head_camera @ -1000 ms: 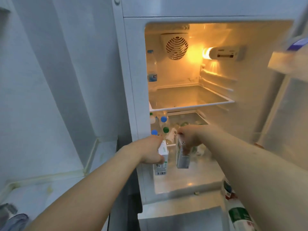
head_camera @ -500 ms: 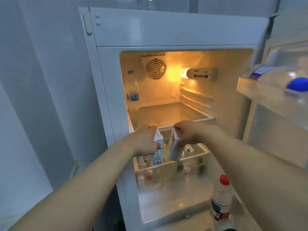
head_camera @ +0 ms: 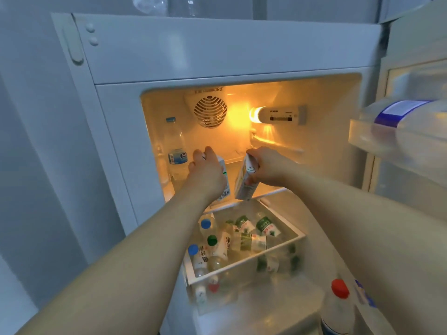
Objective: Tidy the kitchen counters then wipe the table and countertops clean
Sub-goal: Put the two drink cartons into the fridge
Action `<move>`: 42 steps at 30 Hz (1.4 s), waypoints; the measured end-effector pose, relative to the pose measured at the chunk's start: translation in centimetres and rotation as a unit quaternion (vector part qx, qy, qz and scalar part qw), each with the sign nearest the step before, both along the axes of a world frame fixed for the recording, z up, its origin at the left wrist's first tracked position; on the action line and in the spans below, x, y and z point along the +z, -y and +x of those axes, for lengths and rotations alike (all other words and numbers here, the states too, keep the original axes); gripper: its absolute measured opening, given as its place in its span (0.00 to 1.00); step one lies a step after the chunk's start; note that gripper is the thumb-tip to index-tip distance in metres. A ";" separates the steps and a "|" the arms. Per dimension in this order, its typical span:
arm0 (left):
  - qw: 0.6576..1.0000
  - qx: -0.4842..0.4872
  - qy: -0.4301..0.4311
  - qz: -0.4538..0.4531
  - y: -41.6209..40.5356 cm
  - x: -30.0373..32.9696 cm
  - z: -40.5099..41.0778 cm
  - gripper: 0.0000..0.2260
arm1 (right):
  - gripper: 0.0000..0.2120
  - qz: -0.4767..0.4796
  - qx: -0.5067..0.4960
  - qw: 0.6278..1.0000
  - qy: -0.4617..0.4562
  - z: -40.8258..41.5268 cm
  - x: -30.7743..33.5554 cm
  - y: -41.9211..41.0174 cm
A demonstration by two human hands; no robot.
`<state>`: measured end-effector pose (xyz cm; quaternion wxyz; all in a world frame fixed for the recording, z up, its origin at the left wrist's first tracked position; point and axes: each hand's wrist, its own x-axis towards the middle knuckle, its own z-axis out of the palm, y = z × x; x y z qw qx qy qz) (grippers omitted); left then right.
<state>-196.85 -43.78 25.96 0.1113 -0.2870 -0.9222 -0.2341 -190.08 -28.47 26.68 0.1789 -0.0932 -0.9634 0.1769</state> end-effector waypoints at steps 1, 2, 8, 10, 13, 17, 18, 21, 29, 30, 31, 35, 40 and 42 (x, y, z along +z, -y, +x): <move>1.000 0.001 -0.002 -0.004 -0.8 0.0 -0.7 0.26 | 0.19 0.007 -0.003 1.000 -0.002 -1.0 -0.1 -0.5; 1.000 0.000 -0.003 -0.012 -1.6 -0.1 -1.6 0.24 | 0.19 0.010 -0.010 1.000 -0.003 -1.9 -0.2 -1.0; 0.998 0.008 -0.003 -0.056 -4.9 -0.3 -5.0 0.18 | 0.18 0.005 -0.034 0.999 -0.006 -6.5 -1.2 -3.3; 0.997 0.007 -0.011 -0.072 -5.7 -0.4 -5.9 0.16 | 0.17 -0.011 -0.037 0.999 -0.004 -7.6 -1.1 -4.1; 0.998 0.020 0.005 -0.064 -6.7 -1.1 -7.5 0.17 | 0.24 -0.036 -0.042 0.998 0.003 -8.9 -1.0 -5.2; 0.997 0.039 0.045 -0.053 -7.3 -2.4 -9.5 0.17 | 0.36 -0.051 -0.048 0.998 0.004 -9.9 -1.5 -6.2; 0.996 0.039 0.053 -0.055 -7.3 -2.5 -9.8 0.16 | 0.36 -0.064 -0.044 0.997 0.002 -10.2 -1.6 -6.2; 0.995 0.024 0.078 -0.054 -7.6 -2.2 -10.5 0.15 | 0.36 -0.083 -0.024 0.996 0.003 -11.2 -2.0 -6.0; 0.997 0.009 0.065 -0.040 -6.8 -2.1 -10.0 0.26 | 0.38 -0.040 -0.023 0.999 0.008 -10.6 -2.5 -5.3; 0.998 0.009 0.046 -0.043 -6.2 -2.0 -9.5 0.27 | 0.39 -0.043 -0.026 0.999 -0.012 -10.1 -2.8 -5.0; 0.999 0.007 0.015 -0.049 -5.6 -2.0 -8.9 0.28 | 0.40 -0.047 -0.028 0.998 -0.038 -9.6 -3.2 -4.6; 0.984 -0.027 -0.137 -0.109 -2.5 -2.2 -5.6 0.23 | 0.31 -0.068 -0.020 0.982 -0.173 -6.4 -5.5 -2.6; 0.950 -0.027 -0.234 -0.203 2.6 -3.0 0.0 0.26 | 0.31 -0.075 -0.085 0.977 -0.181 -1.1 -9.5 1.7; 0.942 -0.065 -0.275 -0.181 3.9 -3.4 2.9 0.26 | 0.33 -0.074 -0.096 0.980 -0.157 0.7 -11.3 3.5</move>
